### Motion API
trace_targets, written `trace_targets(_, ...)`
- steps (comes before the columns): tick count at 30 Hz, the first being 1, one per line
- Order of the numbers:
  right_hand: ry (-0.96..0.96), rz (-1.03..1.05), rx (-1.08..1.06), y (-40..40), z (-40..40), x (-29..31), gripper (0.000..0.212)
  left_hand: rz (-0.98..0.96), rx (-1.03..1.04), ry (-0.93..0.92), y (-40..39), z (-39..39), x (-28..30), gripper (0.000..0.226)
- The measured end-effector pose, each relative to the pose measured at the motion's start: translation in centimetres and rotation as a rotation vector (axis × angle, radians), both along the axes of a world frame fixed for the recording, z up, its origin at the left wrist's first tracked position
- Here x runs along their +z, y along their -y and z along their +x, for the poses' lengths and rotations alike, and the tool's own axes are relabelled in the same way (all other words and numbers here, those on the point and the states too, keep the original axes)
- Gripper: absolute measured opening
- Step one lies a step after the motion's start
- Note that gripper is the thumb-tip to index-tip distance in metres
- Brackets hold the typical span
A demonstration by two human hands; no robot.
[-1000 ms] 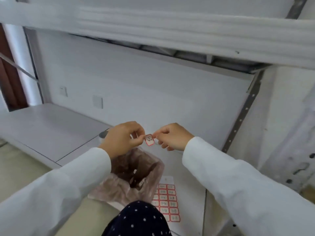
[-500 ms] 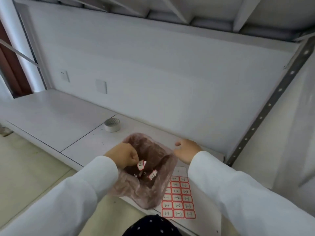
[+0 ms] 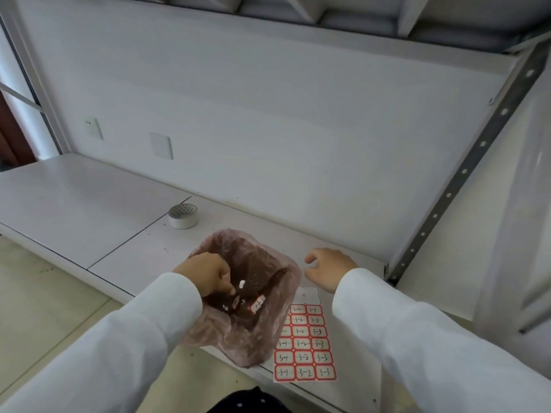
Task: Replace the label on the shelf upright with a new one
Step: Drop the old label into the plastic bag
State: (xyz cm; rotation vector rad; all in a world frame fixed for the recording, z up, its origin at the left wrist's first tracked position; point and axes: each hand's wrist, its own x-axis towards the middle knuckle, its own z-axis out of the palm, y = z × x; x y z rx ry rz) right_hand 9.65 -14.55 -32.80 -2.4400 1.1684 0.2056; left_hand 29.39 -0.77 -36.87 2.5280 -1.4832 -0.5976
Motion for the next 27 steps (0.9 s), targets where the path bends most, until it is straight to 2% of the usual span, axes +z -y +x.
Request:
trace_targets(7, -0.051, 0.016, -0.052, 1.7, -1.2, -1.9, 0.045, 0.035, -0.046, 0.029, 0.4, 0.2, -0.6, 0.031)
trace_targets(10, -0.087, 0.007, -0.074, 2.1, -1.5, -2.9, 0.043, 0.033, -0.046, 0.041, 0.6, 0.7, -0.8, 0.024)
trace_targets(12, -0.102, 0.018, -0.103, 2.4, -1.6, -3.9, 0.03, -0.011, -0.038, 0.051, 0.8, 0.8, -0.8, 0.018)
trace_targets(13, -0.109, 0.019, -0.114, 2.5, -1.7, -4.4, 0.015, -0.031, -0.039, 0.059, 0.9, 0.8, -0.7, 0.015)
trace_targets(17, -0.163, 0.095, -0.116, 2.4, -1.8, -6.7, 0.014, -0.05, -0.025, 0.058, 1.6, 0.6, 0.0, 0.024)
trace_targets(20, -0.139, 0.144, -0.146, 2.8, -2.0, -8.7, 0.059, -0.085, -0.043, 0.067, 2.3, 0.4, 0.5, 0.035)
trace_targets(24, -0.205, 0.087, -0.079, 3.3, -1.9, -11.0, 0.092, -0.156, -0.077, 0.021, 3.0, 0.1, 0.7, 0.039)
trace_targets(27, -0.217, 0.062, -0.037, 3.9, -1.6, -12.8, 0.109, -0.196, -0.105, 0.048, 3.5, -0.3, 0.6, 0.038)
